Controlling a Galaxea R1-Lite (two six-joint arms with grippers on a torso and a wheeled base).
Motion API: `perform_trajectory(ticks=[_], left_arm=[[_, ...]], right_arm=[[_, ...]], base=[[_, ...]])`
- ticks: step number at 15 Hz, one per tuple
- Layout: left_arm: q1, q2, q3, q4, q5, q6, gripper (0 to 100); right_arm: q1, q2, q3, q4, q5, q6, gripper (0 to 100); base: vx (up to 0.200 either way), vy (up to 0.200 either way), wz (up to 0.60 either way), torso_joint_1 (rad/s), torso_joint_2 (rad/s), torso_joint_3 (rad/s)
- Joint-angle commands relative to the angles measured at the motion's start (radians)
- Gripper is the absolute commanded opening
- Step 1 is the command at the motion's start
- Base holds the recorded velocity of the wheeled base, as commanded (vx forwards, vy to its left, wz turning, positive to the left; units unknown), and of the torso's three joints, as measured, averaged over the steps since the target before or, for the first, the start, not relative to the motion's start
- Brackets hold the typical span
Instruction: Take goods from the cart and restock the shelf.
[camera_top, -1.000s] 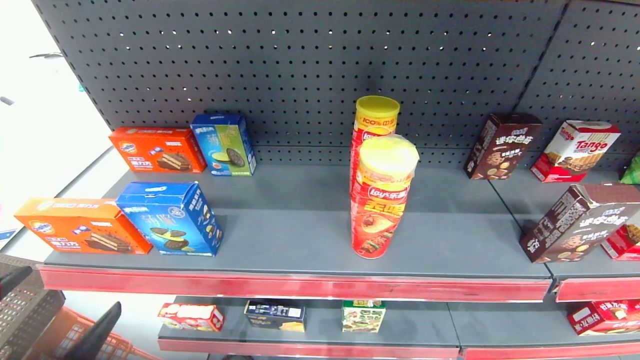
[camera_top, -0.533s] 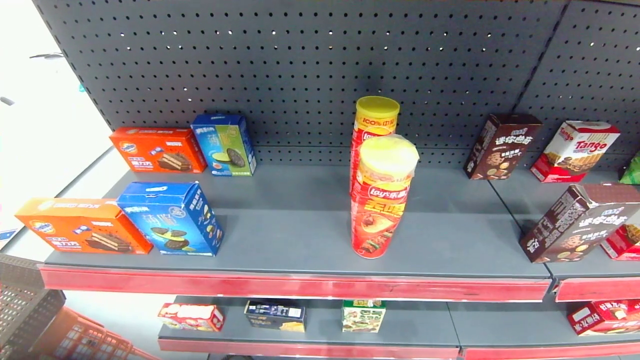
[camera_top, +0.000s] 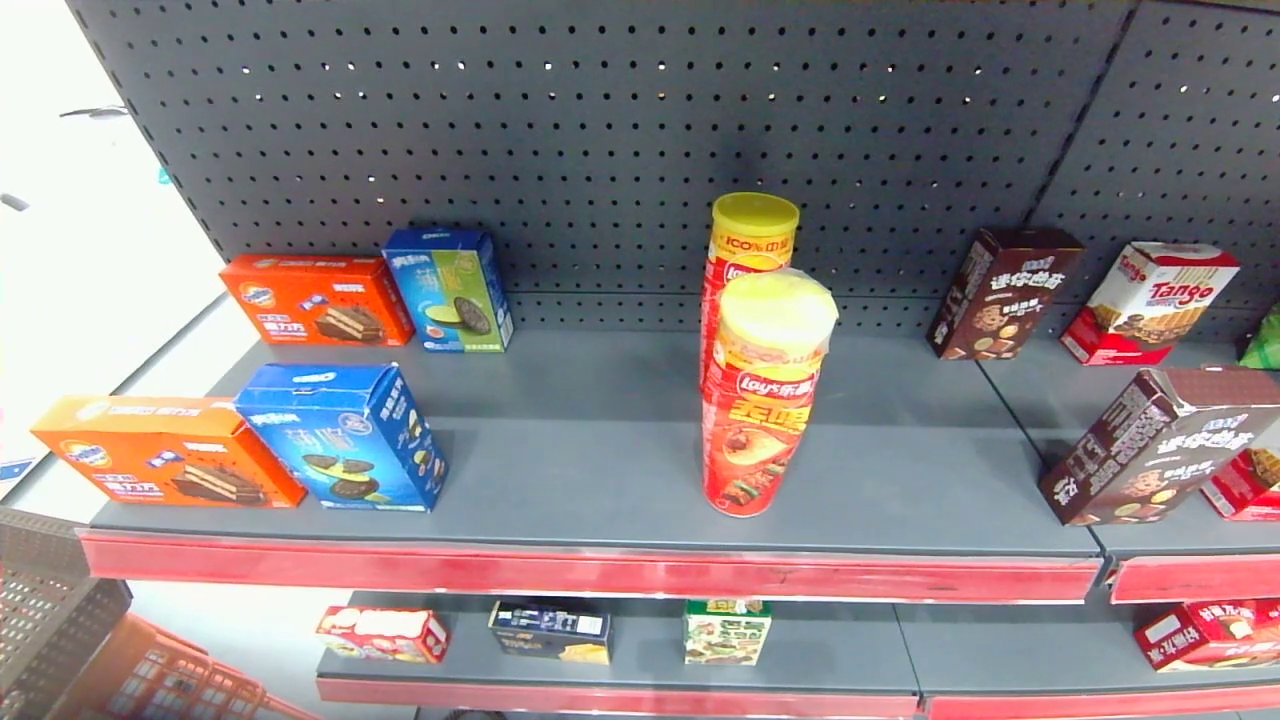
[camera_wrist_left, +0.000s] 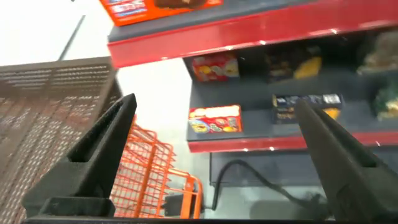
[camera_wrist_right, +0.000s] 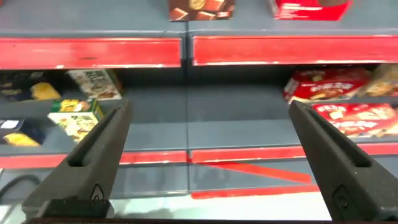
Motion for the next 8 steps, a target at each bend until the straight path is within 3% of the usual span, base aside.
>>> perform_trajectory(ticks=[1,4,5,6,7,8], left_arm=[[0.032,-0.041,0.000,-0.001,-0.001,-0.002,100],[0.032,-0.041,0.000,0.001,-0.007,0.005,100],[0.032,-0.041,0.000,0.001,-0.007,0.005,100],[0.032,-0.041,0.000,0.001,-0.007,0.005,100],[0.032,-0.041,0.000,0.001,-0.007,0.005,100],[0.032,-0.041,0.000,0.002,-0.009,0.005,100]], right_arm=[[-0.001,-0.001,0.004,-0.004,-0.024,0.015,100],[0.076,-0.004,0.004,-0.002,0.085,-0.018,100],[0.054,-0.001,0.007,-0.001,-0.035,0.077,100],[0.025,-0.013,0.013,-0.002,-0.050,0.088,100],[0.054,-0.086,0.027,-0.001,0.082,-0.021,100],[0.059,-0.086,0.027,-0.001,0.120,-0.047,100]], base=[[0.000,0.000,0.00,0.000,0.00,0.000],[0.000,0.000,0.00,0.000,0.00,0.000],[0.000,0.000,0.00,0.000,0.00,0.000],[0.000,0.000,0.00,0.000,0.00,0.000],[0.000,0.000,0.00,0.000,0.00,0.000],[0.000,0.000,0.00,0.000,0.00,0.000]])
